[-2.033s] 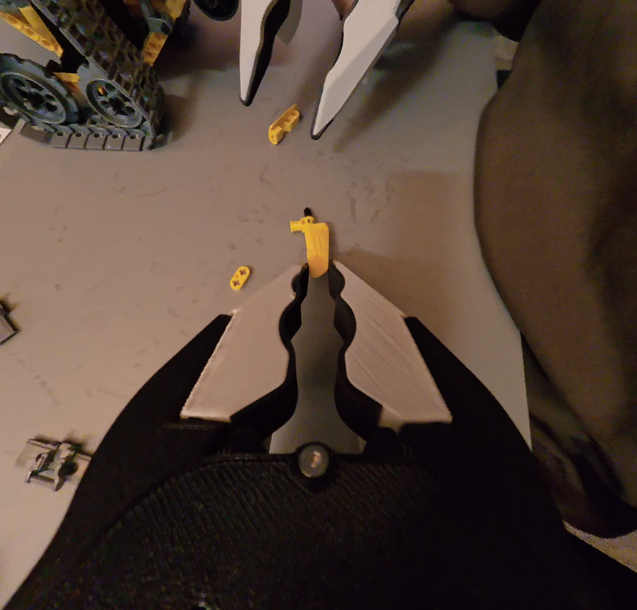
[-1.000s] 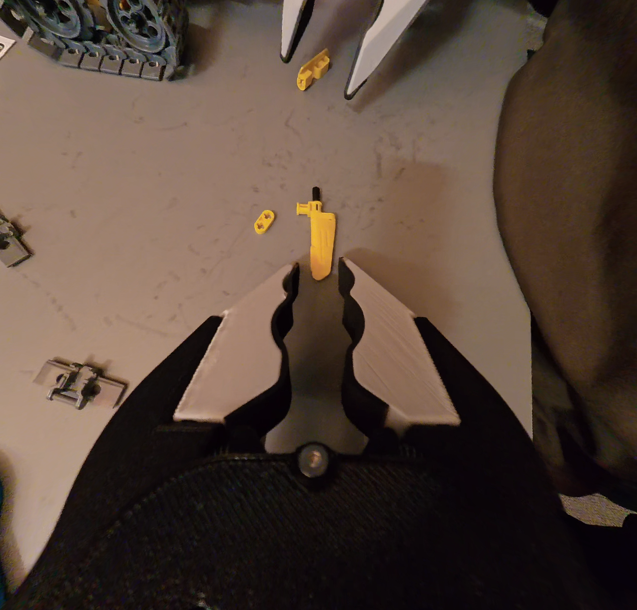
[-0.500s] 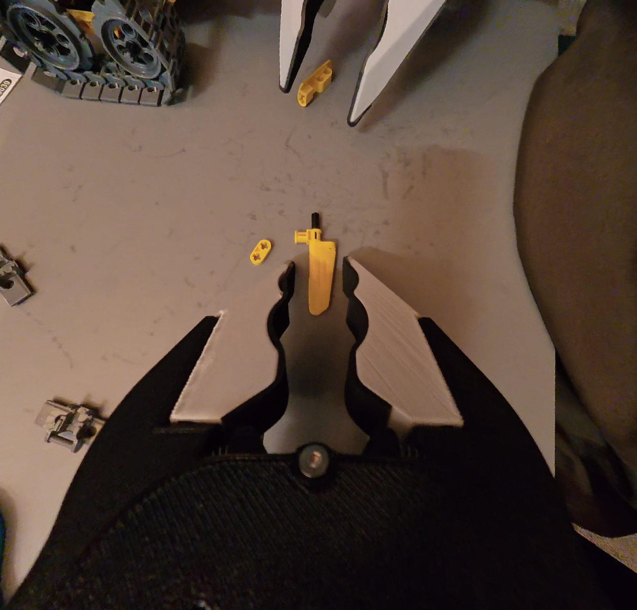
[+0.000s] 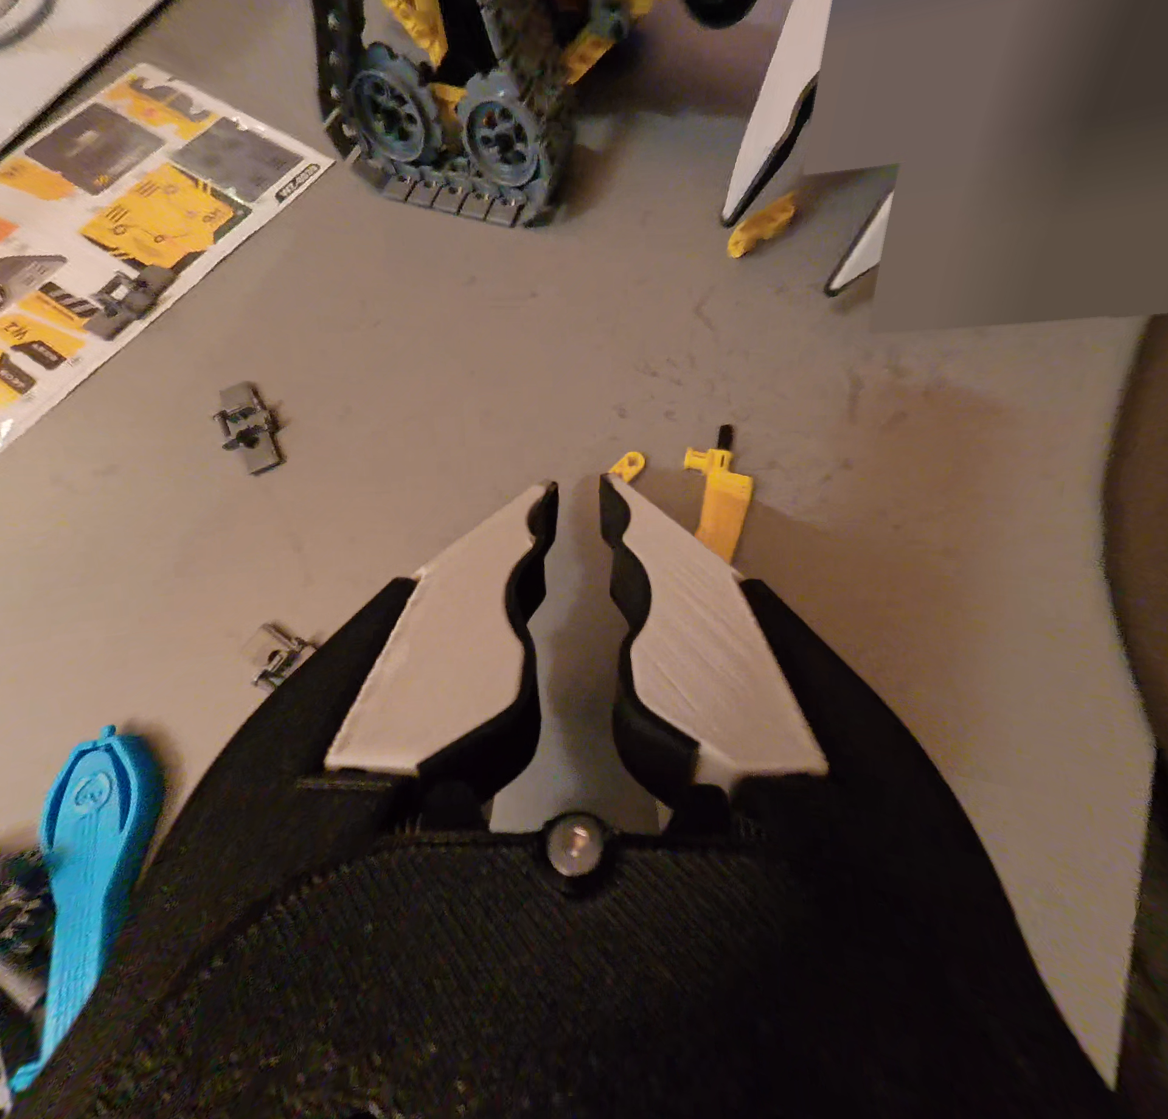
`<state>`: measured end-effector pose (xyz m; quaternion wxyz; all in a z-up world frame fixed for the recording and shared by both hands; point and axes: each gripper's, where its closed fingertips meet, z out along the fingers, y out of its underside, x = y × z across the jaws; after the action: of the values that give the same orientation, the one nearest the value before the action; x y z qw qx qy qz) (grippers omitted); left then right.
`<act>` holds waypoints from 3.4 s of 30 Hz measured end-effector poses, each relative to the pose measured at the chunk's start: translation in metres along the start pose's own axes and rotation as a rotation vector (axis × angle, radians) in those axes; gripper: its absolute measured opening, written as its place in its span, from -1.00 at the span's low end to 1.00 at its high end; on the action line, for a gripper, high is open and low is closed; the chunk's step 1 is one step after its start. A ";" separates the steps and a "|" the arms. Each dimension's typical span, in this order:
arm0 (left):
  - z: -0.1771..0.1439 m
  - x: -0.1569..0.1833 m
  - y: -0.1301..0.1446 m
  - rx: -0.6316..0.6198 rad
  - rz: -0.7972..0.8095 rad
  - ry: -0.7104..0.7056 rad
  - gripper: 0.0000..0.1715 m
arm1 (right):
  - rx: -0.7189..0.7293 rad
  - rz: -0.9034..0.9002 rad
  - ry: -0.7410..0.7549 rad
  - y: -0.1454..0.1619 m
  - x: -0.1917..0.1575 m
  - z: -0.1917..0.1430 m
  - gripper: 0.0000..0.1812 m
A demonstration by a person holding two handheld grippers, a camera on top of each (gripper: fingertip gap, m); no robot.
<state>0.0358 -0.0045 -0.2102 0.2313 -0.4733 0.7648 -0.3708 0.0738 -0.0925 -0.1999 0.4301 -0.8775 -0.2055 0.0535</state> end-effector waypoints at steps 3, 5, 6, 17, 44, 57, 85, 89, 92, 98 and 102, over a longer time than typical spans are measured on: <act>0.007 0.004 0.004 -0.048 0.043 -0.012 -0.86 | -0.001 -0.003 -0.001 0.000 -0.001 0.000 -0.57; 0.011 0.009 0.005 -0.066 0.061 0.001 -0.83 | 0.001 -0.006 -0.001 -0.001 -0.002 0.000 -0.57; 0.012 0.011 0.006 -0.073 0.066 0.008 -0.83 | 0.001 -0.008 -0.002 -0.001 -0.002 0.000 -0.57; 0.021 0.023 0.003 -0.090 0.076 0.045 -0.94 | 0.002 -0.023 -0.002 -0.003 -0.005 0.000 -0.57; -0.010 0.058 -0.109 0.560 -0.703 0.578 -0.96 | 0.417 -0.199 0.301 -0.069 0.003 -0.040 -0.75; -0.002 0.065 -0.110 0.578 -0.800 0.646 -0.97 | 0.400 -0.285 0.371 -0.069 0.002 -0.039 -0.85; 0.046 0.101 -0.020 -0.087 -0.235 -0.173 -0.91 | 0.286 -0.077 0.177 -0.038 0.006 -0.026 -0.66; 0.046 0.106 -0.020 -0.089 -0.241 -0.158 -0.84 | 0.282 -0.089 0.188 -0.038 0.006 -0.027 -0.66; 0.046 0.109 -0.021 -0.087 -0.243 -0.145 -0.85 | 0.280 -0.095 0.194 -0.038 0.006 -0.027 -0.66; 0.046 0.113 -0.022 -0.077 -0.242 -0.119 -0.85 | 0.274 -0.094 0.193 -0.037 0.007 -0.026 -0.66; 0.048 0.118 -0.022 -0.078 -0.223 -0.100 -0.85 | 0.269 -0.094 0.194 -0.036 0.007 -0.025 -0.66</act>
<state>0.0293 -0.1330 -0.2225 0.2079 -0.5821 0.7087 -0.3401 0.0757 -0.0885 -0.1555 0.5635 -0.8024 -0.1947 -0.0244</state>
